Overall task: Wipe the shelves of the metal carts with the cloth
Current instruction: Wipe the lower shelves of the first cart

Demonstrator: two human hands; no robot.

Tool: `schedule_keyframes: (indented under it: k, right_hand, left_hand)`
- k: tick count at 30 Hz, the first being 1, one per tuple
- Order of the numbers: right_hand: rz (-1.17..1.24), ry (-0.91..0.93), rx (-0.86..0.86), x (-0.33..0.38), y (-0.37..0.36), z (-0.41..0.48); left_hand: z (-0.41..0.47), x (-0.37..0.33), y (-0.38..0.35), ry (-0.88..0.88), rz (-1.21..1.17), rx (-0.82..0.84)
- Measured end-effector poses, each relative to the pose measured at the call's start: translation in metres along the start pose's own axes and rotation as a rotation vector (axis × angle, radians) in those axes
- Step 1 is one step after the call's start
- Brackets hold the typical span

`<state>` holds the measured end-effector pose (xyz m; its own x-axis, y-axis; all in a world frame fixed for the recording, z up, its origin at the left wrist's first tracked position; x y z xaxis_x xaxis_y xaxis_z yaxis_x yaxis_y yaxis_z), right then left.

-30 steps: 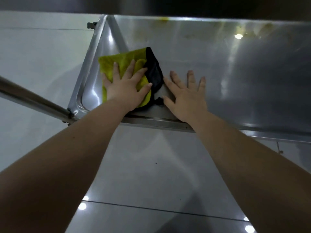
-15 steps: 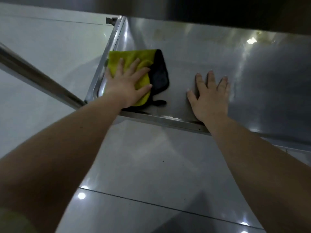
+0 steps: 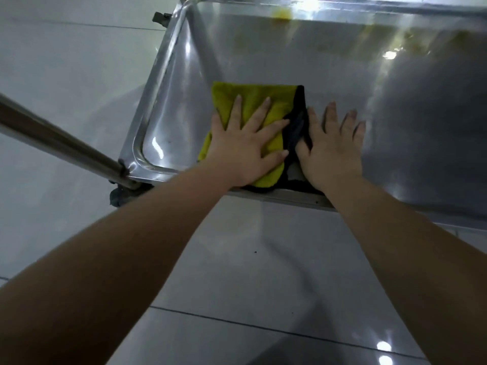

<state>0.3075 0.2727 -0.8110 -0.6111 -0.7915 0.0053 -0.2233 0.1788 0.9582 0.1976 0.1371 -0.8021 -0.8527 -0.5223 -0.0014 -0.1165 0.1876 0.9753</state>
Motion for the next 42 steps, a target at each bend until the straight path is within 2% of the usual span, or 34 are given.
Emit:
schedule_keyframes:
  k: [4, 9, 11, 15, 17, 22, 24, 26, 28, 33, 35, 37, 40, 42]
  right_hand:
    - [-0.005, -0.005, -0.015, -0.001, -0.001, 0.001]
    - [0.010, -0.007, -0.025, -0.002, 0.000, 0.002]
    - [0.011, -0.013, -0.032, -0.001, -0.001, 0.003]
    - [-0.002, -0.031, -0.031, 0.002, -0.004, 0.002]
    - [-0.013, -0.028, -0.028, 0.003, -0.005, 0.003]
    - [-0.003, -0.026, -0.013, 0.001, -0.004, 0.004]
    - [0.031, -0.032, -0.011, -0.001, -0.001, 0.003]
    - [0.039, -0.020, -0.020, 0.000, 0.001, 0.002]
    - [0.036, -0.011, -0.020, 0.000, 0.000, 0.002]
    - [0.033, -0.019, -0.013, -0.002, 0.000, 0.003]
    - [0.011, -0.029, -0.007, 0.001, -0.001, 0.003]
    - [-0.008, -0.036, -0.002, 0.004, -0.001, 0.003]
    - [0.007, -0.026, 0.006, 0.001, -0.001, 0.004]
    - [0.206, 0.027, -0.029, -0.006, -0.001, 0.006]
  left_hand:
    - [0.039, 0.048, 0.006, 0.003, -0.050, 0.011]
    - [0.050, 0.134, 0.013, 0.304, -0.120, 0.013]
    - [0.048, 0.146, 0.013, 0.378, -0.092, 0.008]
    - [0.061, 0.126, 0.019, 0.429, -0.084, 0.048]
    - [0.077, 0.099, 0.025, 0.394, -0.115, 0.056]
    - [0.122, -0.032, 0.033, 0.029, -0.117, 0.066]
    - [0.128, -0.051, 0.034, -0.061, -0.138, 0.091]
    - [0.129, -0.038, 0.034, -0.090, -0.150, 0.085]
    - [0.126, -0.007, 0.031, -0.060, -0.137, 0.053]
    - [0.084, 0.125, 0.024, 0.313, -0.181, 0.009]
    - [0.056, 0.156, 0.023, 0.398, -0.144, 0.032]
    - [0.035, 0.155, 0.018, 0.422, -0.116, 0.030]
    - [0.016, 0.117, 0.011, 0.402, -0.135, 0.013]
    - [0.010, 0.078, 0.006, 0.331, -0.109, 0.046]
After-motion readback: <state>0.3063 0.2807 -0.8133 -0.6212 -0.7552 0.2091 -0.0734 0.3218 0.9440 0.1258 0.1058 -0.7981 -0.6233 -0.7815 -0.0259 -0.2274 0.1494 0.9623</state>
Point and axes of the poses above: each hand's wrist, its own z-axis towards the middle knuckle, its own y-axis out of the back of the hand, x = y × z, the point moved 2 cm from there along z, towards the middle knuckle, and after that the axes turned 9 degrees about x, right-handed, at the moved point
